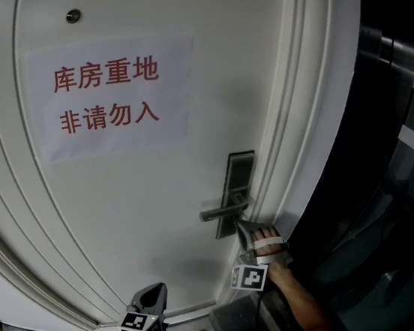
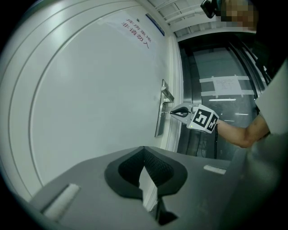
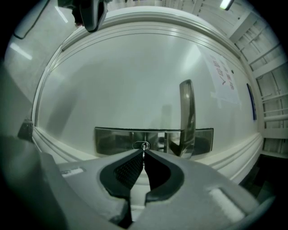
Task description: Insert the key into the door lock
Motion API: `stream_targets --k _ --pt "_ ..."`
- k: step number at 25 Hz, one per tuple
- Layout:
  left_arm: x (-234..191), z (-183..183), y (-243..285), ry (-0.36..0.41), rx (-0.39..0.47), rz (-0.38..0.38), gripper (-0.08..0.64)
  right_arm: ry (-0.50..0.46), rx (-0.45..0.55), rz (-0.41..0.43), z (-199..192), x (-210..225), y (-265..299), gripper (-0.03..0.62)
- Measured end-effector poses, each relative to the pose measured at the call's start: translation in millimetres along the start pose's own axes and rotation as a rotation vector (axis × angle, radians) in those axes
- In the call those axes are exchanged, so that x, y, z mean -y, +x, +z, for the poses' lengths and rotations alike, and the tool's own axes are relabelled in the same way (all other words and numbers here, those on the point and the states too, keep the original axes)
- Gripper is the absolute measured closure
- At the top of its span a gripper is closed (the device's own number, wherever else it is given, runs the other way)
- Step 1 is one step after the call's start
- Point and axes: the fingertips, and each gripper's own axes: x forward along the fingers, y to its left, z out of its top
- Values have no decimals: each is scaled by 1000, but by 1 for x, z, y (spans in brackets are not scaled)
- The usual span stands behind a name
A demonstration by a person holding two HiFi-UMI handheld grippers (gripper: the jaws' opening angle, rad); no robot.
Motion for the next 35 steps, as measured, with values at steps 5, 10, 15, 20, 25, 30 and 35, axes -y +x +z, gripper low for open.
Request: stream_targets --k 5,10,15,20,25,30,35 --pt "-3 0 0 -4 2 3 557 3 -3 0 1 0 5 581" --pt "-3 -1 2 -10 2 2 557 20 -3 3 2 -2 11 581" --pt "-4 -2 2 -15 2 5 557 27 -5 -9 3 0 16 581" --pt "-5 -3 1 -19 2 9 557 34 -4 -2 3 0 17 581" --pt "-3 -3 1 -16 0 6 557 35 -3 -10 3 1 16 581" --pt "-2 -3 2 -13 -4 2 557 53 3 -22 4 1 16 580" --pt "-2 -1 1 -9 -3 1 557 107 15 -27 4 1 14 542"
